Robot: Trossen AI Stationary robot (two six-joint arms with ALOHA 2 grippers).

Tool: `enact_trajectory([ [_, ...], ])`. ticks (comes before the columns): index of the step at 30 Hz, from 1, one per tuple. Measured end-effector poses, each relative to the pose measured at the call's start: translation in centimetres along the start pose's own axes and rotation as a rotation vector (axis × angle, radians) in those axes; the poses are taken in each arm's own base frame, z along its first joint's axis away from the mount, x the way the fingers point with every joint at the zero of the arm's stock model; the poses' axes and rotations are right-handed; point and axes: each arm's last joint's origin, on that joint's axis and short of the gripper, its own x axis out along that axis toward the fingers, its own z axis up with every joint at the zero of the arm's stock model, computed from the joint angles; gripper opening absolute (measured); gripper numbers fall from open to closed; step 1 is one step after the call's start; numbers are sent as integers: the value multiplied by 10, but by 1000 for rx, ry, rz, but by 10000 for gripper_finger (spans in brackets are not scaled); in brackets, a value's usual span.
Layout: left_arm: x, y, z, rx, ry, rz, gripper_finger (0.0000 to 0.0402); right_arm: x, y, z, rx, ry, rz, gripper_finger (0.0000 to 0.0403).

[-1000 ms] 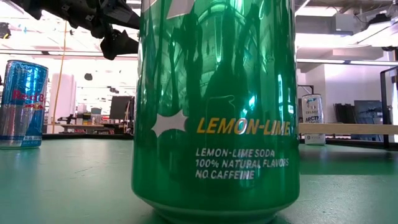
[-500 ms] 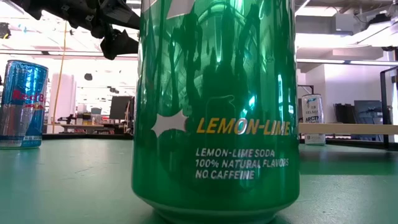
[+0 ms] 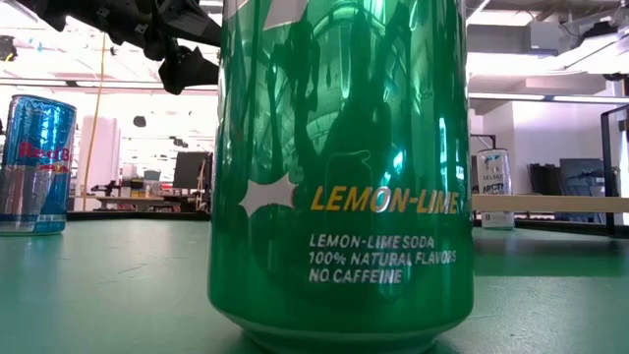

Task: Place canned beverage on shelf
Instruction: Put the right green soda can on the shelf

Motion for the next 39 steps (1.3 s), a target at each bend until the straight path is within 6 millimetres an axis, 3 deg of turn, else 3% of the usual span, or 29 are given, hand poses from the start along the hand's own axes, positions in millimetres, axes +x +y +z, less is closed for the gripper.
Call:
enact_trajectory([
  [13, 0, 0, 0, 2, 3, 1, 334, -49, -18, 39, -178, -122, -107, 304],
  [25, 0, 0, -1, 19, 9, 3, 334, -60, -53, 90, -294, -123, -168, 304],
  [32, 0, 0, 1, -24, -6, 4, 334, -66, -86, 125, -284, -118, -184, 304],
  [39, 0, 0, 0, 8, -4, 8, 334, -75, -140, 161, -178, -118, -191, 304],
])
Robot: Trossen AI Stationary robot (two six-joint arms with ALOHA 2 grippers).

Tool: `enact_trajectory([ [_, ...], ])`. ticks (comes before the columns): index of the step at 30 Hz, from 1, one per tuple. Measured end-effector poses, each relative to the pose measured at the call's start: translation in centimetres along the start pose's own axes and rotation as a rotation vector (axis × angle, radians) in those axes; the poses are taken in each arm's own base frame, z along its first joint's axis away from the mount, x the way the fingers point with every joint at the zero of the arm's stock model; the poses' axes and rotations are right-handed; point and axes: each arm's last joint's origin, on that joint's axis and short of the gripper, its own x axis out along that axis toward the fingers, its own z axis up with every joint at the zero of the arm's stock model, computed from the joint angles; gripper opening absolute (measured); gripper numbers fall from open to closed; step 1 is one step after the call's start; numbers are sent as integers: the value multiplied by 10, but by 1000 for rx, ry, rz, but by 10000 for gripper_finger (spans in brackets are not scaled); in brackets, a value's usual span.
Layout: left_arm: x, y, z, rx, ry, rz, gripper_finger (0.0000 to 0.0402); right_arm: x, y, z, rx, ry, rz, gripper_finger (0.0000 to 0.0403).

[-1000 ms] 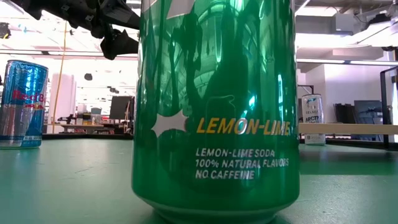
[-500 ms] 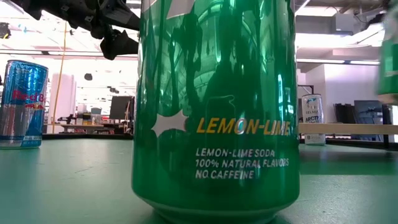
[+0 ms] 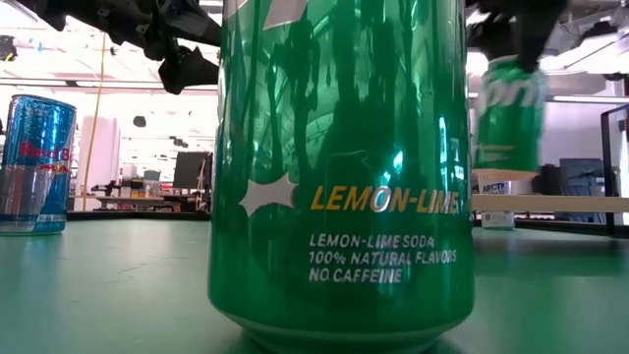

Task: Place canned beverage on shelf
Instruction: Put the right green soda can on the shelf

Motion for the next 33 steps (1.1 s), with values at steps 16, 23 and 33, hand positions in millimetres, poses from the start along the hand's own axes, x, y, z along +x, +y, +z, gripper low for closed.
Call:
enact_trajectory([
  [16, 0, 0, 0, 84, 6, -10, 334, 6, -71, 17, -33, -53, 153, 304],
  [23, 0, 0, 0, 71, 6, -10, 334, 11, -73, 14, -34, -15, 187, 321],
  [33, 0, 0, 0, 74, 3, -11, 334, 15, -68, 14, -53, -11, 177, 329],
])
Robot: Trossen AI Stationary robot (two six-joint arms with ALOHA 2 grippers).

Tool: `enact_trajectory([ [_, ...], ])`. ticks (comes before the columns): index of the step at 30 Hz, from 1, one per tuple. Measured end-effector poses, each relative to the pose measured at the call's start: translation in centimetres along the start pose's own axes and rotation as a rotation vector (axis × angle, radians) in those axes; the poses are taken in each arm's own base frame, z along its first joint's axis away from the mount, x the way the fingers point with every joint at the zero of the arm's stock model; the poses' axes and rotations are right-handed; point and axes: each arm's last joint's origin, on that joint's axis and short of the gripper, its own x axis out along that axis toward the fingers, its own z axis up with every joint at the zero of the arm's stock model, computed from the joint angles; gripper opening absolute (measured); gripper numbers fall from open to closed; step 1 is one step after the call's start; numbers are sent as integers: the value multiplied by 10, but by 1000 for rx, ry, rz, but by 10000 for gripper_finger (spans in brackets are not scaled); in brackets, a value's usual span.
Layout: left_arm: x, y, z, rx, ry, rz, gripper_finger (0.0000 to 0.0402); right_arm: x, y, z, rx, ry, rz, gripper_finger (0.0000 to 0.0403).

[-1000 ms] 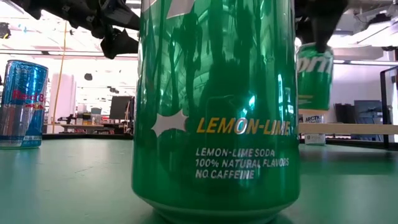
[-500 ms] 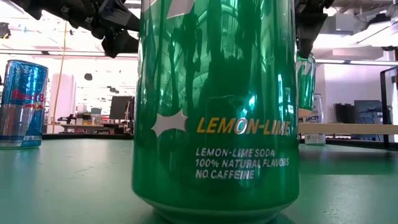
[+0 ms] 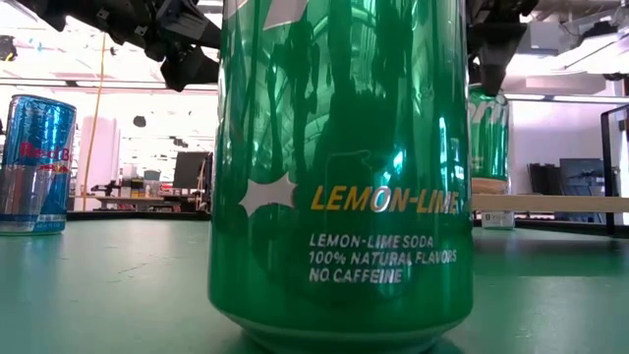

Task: Place canned beverage on shelf
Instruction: Put the right green soda can on the shelf

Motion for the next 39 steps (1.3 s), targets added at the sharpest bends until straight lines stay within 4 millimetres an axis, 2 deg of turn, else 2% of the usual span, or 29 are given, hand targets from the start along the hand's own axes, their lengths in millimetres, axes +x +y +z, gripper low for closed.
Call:
enact_trajectory([
  [10, 0, 0, 0, 6, 1, 0, 334, 0, 2, 2, 17, -23, 0, 369],
  [18, 0, 0, 0, 18, 4, 0, 334, -1, 2, 2, 2, -24, -1, 373],
  [26, 0, 0, 0, 17, 2, 3, 334, -17, 5, 3, -30, -81, -57, 374],
  [32, 0, 0, 1, 15, -3, 6, 334, -41, 17, -25, -29, -151, -108, 368],
  [36, -1, -1, 5, 22, -16, 4, 334, -55, 33, -58, 7, -247, -106, 357],
  [39, -1, -1, 8, 47, -32, 1, 334, -54, 47, -85, 27, -341, -149, 347],
])
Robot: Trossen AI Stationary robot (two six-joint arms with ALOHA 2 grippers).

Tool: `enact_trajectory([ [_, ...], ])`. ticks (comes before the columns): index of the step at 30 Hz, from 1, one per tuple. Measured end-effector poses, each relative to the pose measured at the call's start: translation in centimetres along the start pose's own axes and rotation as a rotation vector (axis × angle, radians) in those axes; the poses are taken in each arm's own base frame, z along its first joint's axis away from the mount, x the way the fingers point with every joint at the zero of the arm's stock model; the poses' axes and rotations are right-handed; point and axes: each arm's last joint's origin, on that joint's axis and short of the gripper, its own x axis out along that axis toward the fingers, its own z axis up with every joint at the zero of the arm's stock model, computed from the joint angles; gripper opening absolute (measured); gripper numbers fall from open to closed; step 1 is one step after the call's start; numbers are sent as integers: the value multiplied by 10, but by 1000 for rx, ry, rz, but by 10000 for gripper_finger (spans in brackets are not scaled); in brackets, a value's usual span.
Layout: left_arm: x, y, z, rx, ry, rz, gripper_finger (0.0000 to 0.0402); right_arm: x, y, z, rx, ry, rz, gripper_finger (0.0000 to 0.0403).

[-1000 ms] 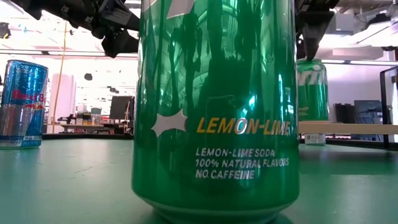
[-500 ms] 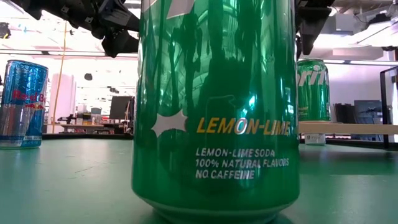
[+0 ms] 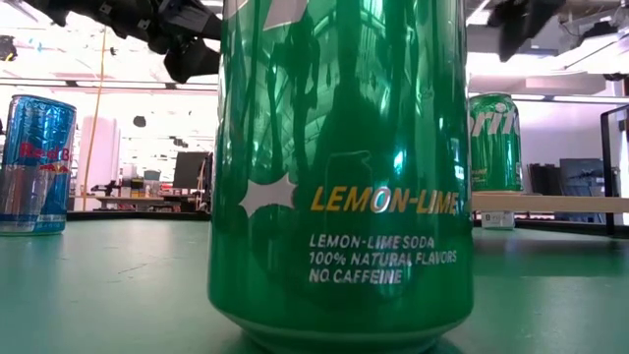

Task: Place canned beverage on shelf
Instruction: Put the right green soda can on the shelf

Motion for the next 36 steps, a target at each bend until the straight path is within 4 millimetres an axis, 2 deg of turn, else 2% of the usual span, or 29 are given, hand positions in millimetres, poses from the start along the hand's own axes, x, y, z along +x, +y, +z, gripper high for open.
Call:
enact_trajectory([
  [2, 0, 0, 1, 13, -14, -1, 334, -1, 9, -16, 31, -72, -8, 339],
  [6, 0, 0, 2, 13, -29, 1, 334, 10, 27, -39, 80, -194, -21, 319],
  [12, 0, 1, -1, 8, -53, 19, 334, 36, 49, -52, 71, -199, -80, 258],
  [15, 0, 1, -1, 7, -53, 19, 334, 44, 53, -57, 61, -156, -114, 197],
  [21, 0, 1, -2, 7, -53, 19, 334, 61, 55, -66, 59, -115, -136, 25],
  [30, 0, 1, 0, 19, -71, 20, 334, 94, 39, -67, 103, -56, -144, 16],
  [36, 0, 1, 0, 18, -69, 20, 334, 101, 32, -57, 79, -92, -99, 17],
])
